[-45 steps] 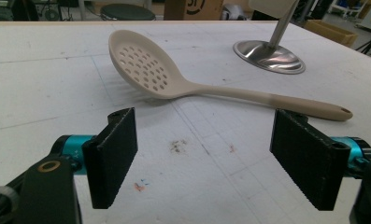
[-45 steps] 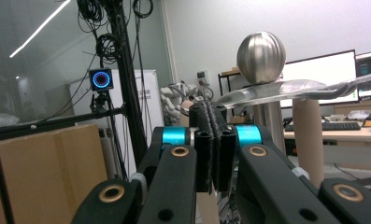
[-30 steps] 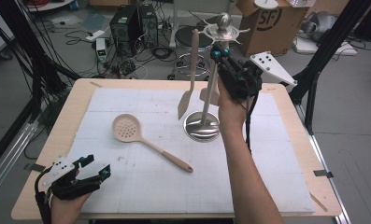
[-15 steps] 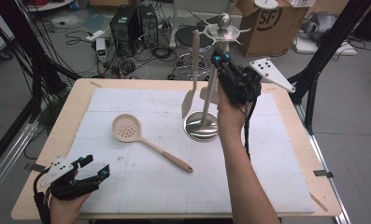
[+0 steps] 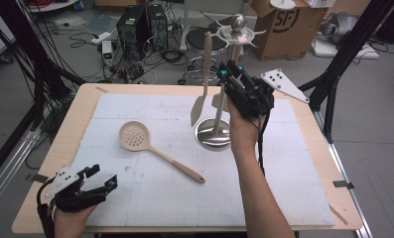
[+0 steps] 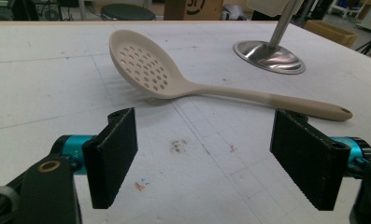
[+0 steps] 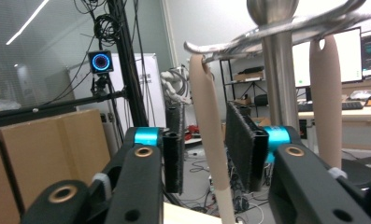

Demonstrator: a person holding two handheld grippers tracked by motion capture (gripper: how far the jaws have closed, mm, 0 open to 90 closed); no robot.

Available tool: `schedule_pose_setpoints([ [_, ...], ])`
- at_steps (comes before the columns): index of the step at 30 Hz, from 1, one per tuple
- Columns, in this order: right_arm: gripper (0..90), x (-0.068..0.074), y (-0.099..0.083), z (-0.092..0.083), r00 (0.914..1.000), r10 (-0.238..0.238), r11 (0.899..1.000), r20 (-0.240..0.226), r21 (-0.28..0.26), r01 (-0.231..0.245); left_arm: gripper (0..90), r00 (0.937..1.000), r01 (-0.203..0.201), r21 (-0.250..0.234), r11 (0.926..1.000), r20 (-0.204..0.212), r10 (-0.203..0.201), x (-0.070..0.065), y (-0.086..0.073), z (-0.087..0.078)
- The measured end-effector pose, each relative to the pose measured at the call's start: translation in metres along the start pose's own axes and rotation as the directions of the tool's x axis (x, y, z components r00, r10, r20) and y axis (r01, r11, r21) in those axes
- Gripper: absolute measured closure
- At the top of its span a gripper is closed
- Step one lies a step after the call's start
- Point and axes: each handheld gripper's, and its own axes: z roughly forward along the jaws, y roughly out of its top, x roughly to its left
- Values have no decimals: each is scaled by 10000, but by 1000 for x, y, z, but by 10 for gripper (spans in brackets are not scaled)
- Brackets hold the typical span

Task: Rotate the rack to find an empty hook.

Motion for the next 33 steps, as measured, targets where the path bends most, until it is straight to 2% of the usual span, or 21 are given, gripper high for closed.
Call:
schedule_pose_setpoints([
  [10, 624, -2, -4, -2, 9999, 85, 9999, 67, 125, -86, 238, 10000, -10, 18, 10000, 28, 10, 0, 0, 1],
  [27, 612, -2, -26, -7, 9996, 278, 9979, 72, 590, -282, 238, 10000, -11, 33, 10000, 97, 10, -1, 0, 3],
  [33, 610, 1, -29, -7, 9994, 356, 9970, 43, 687, -358, 238, 9999, -19, -23, 10000, 134, 19, -1, 1, 3],
])
